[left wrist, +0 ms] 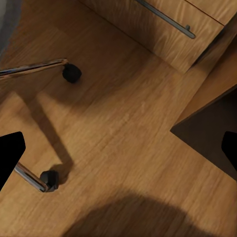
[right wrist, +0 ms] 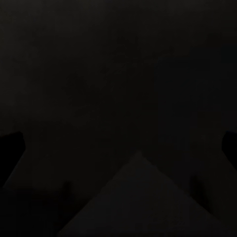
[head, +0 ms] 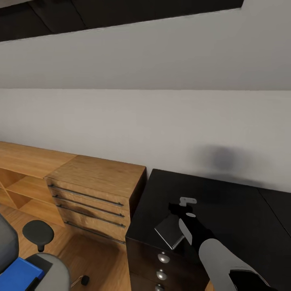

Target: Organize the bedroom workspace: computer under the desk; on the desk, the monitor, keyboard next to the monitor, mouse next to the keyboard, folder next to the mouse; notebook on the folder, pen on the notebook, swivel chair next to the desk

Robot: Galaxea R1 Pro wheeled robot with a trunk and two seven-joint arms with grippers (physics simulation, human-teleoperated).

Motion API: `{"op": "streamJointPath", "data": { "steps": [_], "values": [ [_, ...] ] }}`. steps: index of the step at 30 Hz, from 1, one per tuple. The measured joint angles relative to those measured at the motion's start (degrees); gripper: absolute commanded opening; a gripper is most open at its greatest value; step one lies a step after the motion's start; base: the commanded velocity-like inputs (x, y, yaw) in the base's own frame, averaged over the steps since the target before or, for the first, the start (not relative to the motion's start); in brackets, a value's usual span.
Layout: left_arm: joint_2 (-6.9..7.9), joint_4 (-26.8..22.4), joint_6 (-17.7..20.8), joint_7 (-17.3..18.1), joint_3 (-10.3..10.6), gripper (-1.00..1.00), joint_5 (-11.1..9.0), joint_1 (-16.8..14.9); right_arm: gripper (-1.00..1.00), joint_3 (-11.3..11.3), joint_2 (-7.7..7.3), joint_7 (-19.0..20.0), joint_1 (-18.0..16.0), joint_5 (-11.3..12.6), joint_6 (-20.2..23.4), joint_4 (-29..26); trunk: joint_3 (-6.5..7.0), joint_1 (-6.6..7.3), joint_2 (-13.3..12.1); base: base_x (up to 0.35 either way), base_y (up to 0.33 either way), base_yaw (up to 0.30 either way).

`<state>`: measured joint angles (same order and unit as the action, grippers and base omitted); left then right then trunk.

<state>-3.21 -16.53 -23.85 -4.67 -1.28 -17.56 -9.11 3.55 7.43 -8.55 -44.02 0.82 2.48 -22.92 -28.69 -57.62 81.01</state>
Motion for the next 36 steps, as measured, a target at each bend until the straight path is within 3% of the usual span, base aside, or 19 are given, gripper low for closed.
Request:
{"op": "streamJointPath", "data": {
  "steps": [11, 36],
  "values": [
    [0.03, 0.0, 0.0, 0.0, 0.0, 1.00, 0.0, 0.0, 1.00, 0.0, -0.05, -0.1, 0.0, 0.0, 1.4, 0.0, -1.98, -2.42, 4.4, 0.000, 0.000, 0.000],
    [0.24, 0.0, 0.0, 0.1, 0.0, 1.00, 0.1, 0.0, 1.00, -0.2, -0.17, 0.0, 0.0, -0.6, 1.2, 0.6, -1.97, -2.43, 4.4, -0.016, 0.000, 0.000]
  ]
}}
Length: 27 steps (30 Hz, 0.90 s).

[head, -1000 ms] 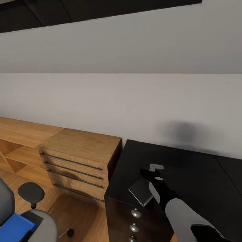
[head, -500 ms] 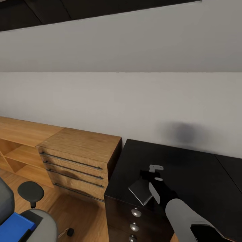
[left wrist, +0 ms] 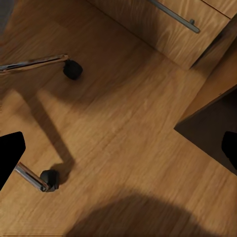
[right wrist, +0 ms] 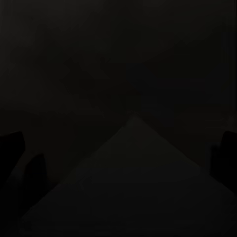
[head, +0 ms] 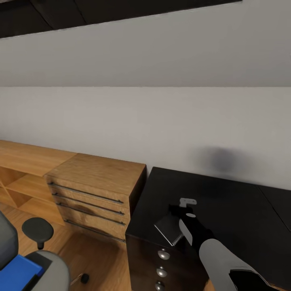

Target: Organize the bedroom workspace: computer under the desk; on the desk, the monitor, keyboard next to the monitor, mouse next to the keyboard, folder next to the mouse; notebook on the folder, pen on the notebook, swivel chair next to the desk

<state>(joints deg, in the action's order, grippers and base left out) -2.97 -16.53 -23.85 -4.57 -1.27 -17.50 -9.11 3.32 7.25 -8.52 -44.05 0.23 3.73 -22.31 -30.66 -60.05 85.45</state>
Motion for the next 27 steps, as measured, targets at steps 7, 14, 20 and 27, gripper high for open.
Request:
{"op": "streamJointPath", "data": {
  "steps": [7, 14, 20, 27],
  "values": [
    [0.01, 0.0, 0.0, 0.0, 0.0, 1.00, 0.0, 0.0, 1.00, 0.0, 0.00, 0.0, 0.0, 0.0, 0.0, 0.0, 0.00, 0.01, 0.0, -0.122, 0.000, 0.000],
    [0.01, 0.0, 0.0, 0.0, 0.0, 1.00, 0.0, 0.0, 1.00, 0.0, 0.00, 0.0, 0.0, -0.1, 0.0, 0.0, 0.00, 0.02, 0.0, -0.015, 0.000, 0.000],
    [0.01, 0.0, 0.0, 0.0, 0.0, 1.00, 0.0, 0.0, 1.00, 0.0, 0.00, 0.0, 0.0, -0.1, 0.0, 0.0, 0.00, 0.01, 0.0, -0.024, 0.000, 0.000],
    [0.01, 0.0, 0.0, 0.0, 0.0, 1.00, 0.0, 0.0, 1.00, -0.1, -0.01, 0.0, 0.0, 0.0, 0.0, 0.0, 0.00, 0.00, 0.0, -0.178, 0.000, 0.000]
  ]
}}
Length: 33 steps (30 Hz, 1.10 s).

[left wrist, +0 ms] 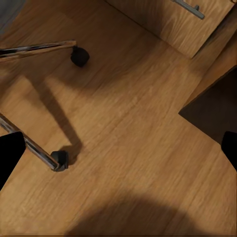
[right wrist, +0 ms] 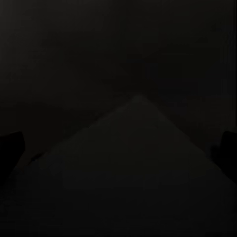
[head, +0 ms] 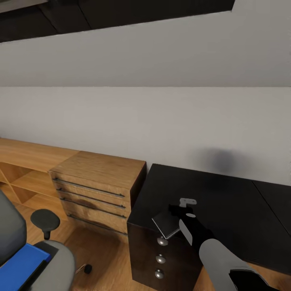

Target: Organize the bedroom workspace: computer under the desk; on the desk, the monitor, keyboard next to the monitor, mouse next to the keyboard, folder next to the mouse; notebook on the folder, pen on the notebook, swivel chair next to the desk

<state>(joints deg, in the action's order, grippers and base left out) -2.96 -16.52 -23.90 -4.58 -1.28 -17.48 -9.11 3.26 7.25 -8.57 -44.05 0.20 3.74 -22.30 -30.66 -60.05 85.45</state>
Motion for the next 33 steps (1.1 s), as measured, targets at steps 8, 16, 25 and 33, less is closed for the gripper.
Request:
{"op": "streamJointPath", "data": {
  "steps": [8, 16, 25, 33],
  "values": [
    [0.00, 0.0, 0.0, 0.0, 0.0, 1.00, 0.0, 0.0, 1.00, 0.1, 0.00, 0.0, 0.0, 0.0, -0.1, 0.0, 0.00, 0.01, 0.0, -0.026, 0.000, 0.000],
    [0.00, 0.0, 0.0, 0.0, 0.0, 1.00, 0.0, 0.0, 1.00, 0.0, 0.00, 0.0, 0.0, 0.1, 0.0, 0.0, 0.00, -0.01, 0.0, -0.138, 0.000, 0.000],
    [0.00, 0.0, 0.0, 0.0, 0.0, 1.00, 0.0, 0.0, 1.00, 0.1, 0.00, 0.0, 0.0, 0.1, 0.0, 0.0, 0.00, 0.01, 0.0, -0.043, 0.000, 0.000],
    [-0.01, 0.0, 0.0, 0.0, 0.0, 1.00, 0.0, 0.0, 1.00, 0.1, 0.00, 0.1, 0.0, 0.0, -0.1, 0.0, 0.00, 0.00, 0.0, -0.084, -0.012, 0.000]
  ]
}}
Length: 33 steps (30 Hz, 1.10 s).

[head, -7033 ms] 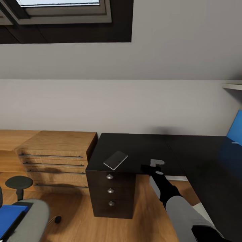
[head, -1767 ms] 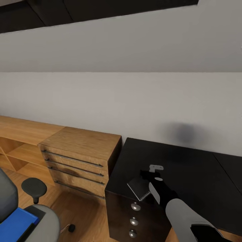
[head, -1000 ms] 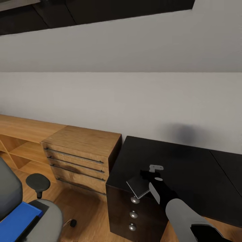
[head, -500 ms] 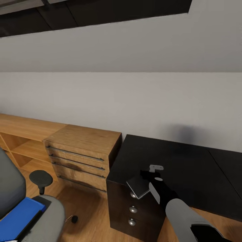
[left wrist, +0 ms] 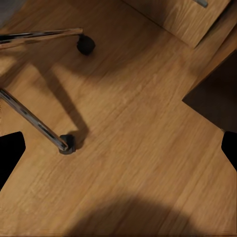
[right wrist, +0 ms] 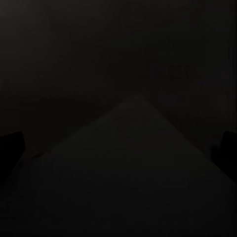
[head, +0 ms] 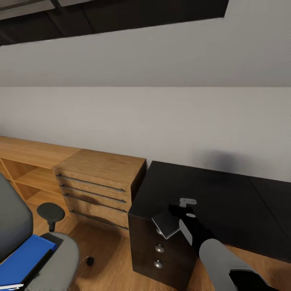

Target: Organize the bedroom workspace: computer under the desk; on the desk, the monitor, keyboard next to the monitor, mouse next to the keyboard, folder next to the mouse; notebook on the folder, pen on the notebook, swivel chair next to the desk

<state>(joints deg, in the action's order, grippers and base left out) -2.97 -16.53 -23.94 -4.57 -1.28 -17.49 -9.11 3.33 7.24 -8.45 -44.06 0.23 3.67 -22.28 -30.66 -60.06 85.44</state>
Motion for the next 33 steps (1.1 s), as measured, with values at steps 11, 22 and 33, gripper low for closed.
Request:
{"op": "streamJointPath", "data": {
  "steps": [11, 22, 33],
  "values": [
    [0.01, 0.0, 0.0, 0.0, 0.0, 1.00, 0.0, 0.0, 1.00, 0.0, 0.00, 0.0, 0.0, 0.0, -0.1, 0.1, 0.00, 0.02, 0.0, -0.054, -0.014, 0.000],
    [0.01, 0.0, 0.0, 0.0, 0.1, 1.00, 0.0, 0.0, 1.00, 0.2, 0.00, 0.0, 0.0, 0.4, -0.1, 2.3, 1.96, 2.42, -4.4, -0.001, 0.000, 0.000],
    [0.00, 0.0, 0.0, 0.0, 0.1, 1.00, 0.0, 0.0, 1.00, 0.2, 0.00, -0.1, 0.0, 0.4, -0.2, 2.3, 3.94, 4.84, -8.8, 0.000, 0.000, 0.000]
  ]
}}
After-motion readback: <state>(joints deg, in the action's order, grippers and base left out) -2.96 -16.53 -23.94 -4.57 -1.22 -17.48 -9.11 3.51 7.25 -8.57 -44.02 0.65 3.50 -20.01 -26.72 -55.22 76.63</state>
